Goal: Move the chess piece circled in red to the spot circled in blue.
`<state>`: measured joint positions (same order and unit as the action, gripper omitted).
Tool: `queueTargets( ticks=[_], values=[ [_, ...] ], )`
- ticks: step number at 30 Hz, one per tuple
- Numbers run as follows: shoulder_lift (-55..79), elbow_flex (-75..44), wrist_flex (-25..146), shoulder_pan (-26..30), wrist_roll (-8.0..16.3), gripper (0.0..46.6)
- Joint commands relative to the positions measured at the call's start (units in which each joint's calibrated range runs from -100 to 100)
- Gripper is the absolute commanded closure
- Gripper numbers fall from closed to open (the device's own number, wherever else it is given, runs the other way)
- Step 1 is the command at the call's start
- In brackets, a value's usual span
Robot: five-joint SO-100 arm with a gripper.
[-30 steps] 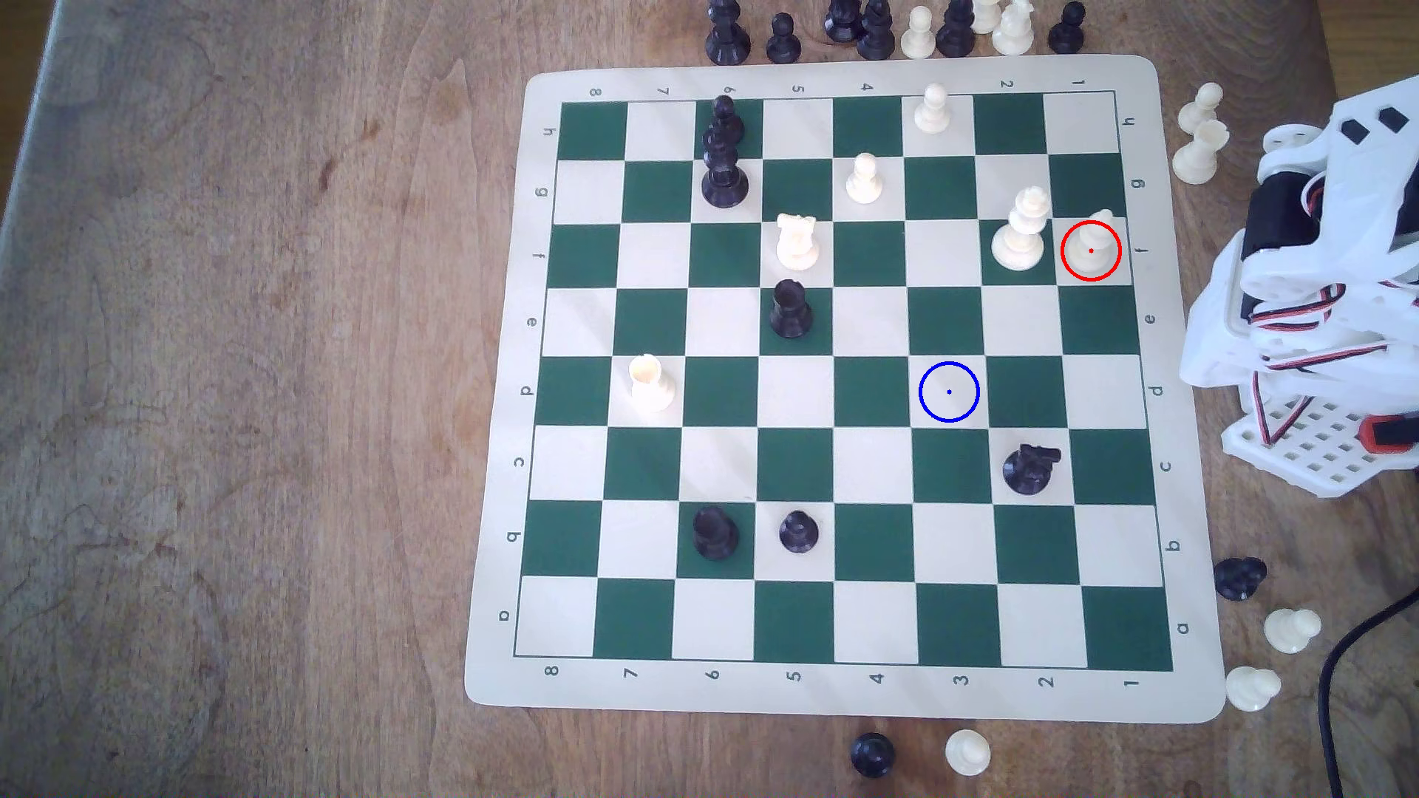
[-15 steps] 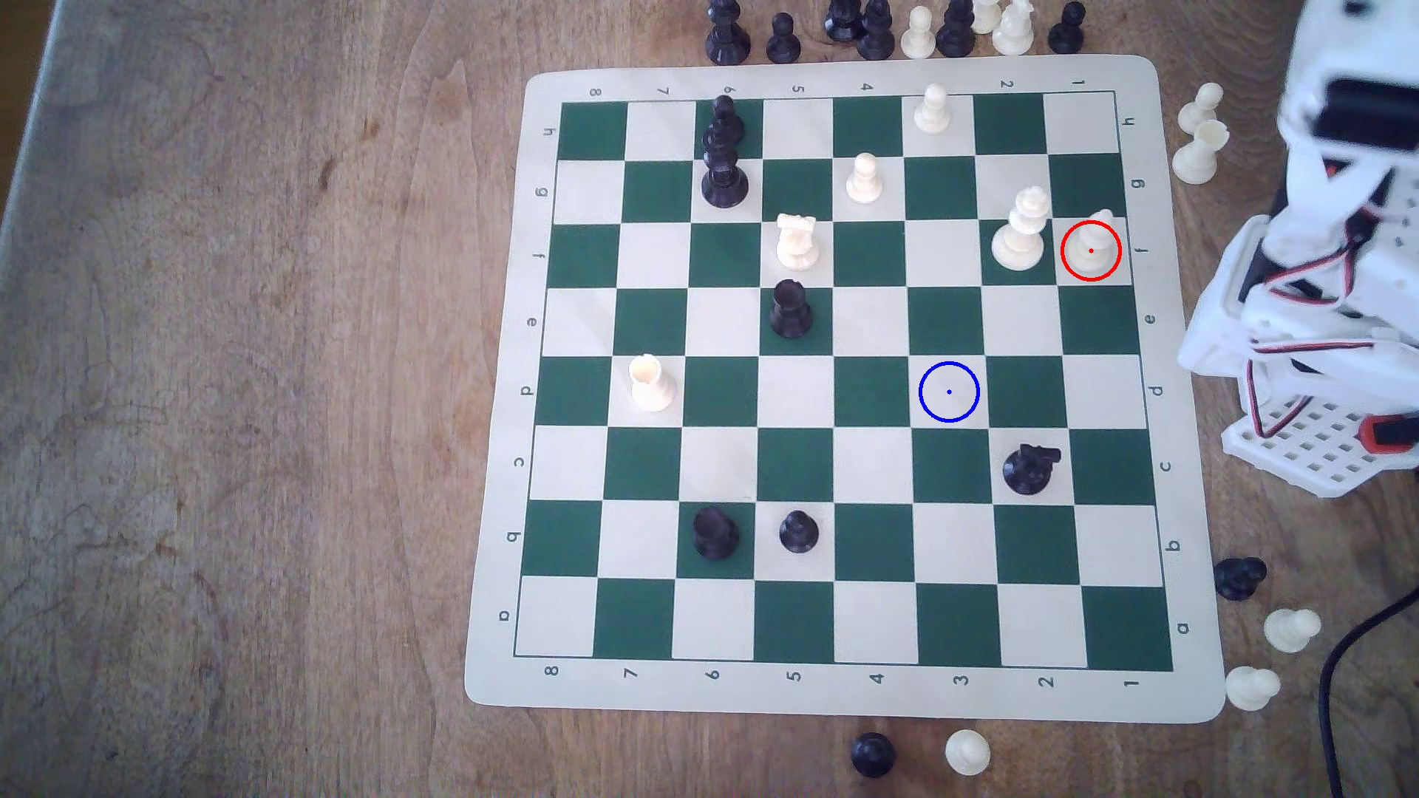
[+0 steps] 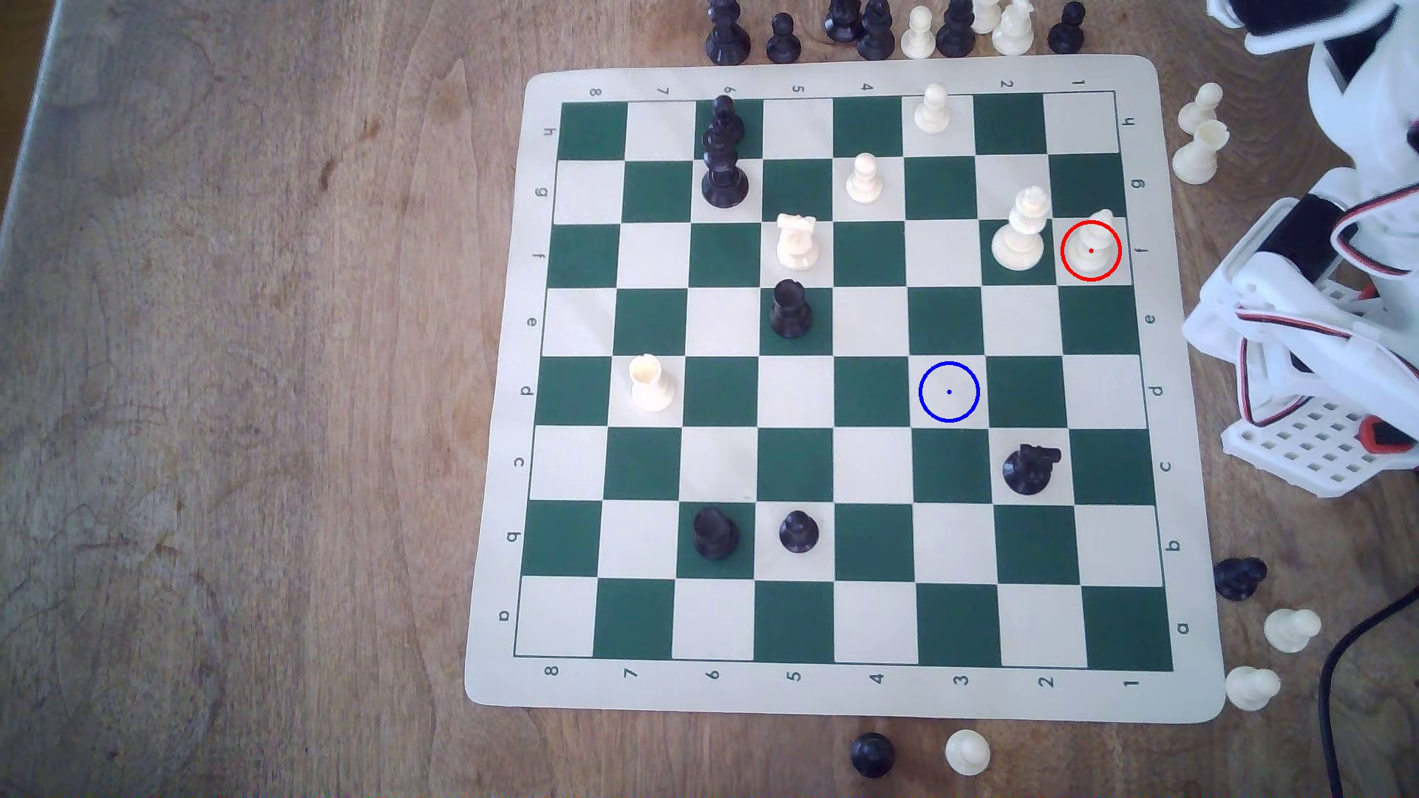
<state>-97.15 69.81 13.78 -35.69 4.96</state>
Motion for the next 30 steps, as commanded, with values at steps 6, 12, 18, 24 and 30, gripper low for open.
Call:
queueTargets(
  ticks=[6,12,18,24,30],
  values=[
    [-2.3,-22.2,54.4,-5.7,1.2,46.4],
    [0.6,-27.1,74.2,-5.6,2.1,46.4],
    [5.3,-27.7,83.0,-2.1,1.1,46.4],
    [17.6,-27.9,84.2,0.8,-1.0,46.4],
    [29.0,-29.7,84.6,1.6,-9.3,46.4]
  ],
)
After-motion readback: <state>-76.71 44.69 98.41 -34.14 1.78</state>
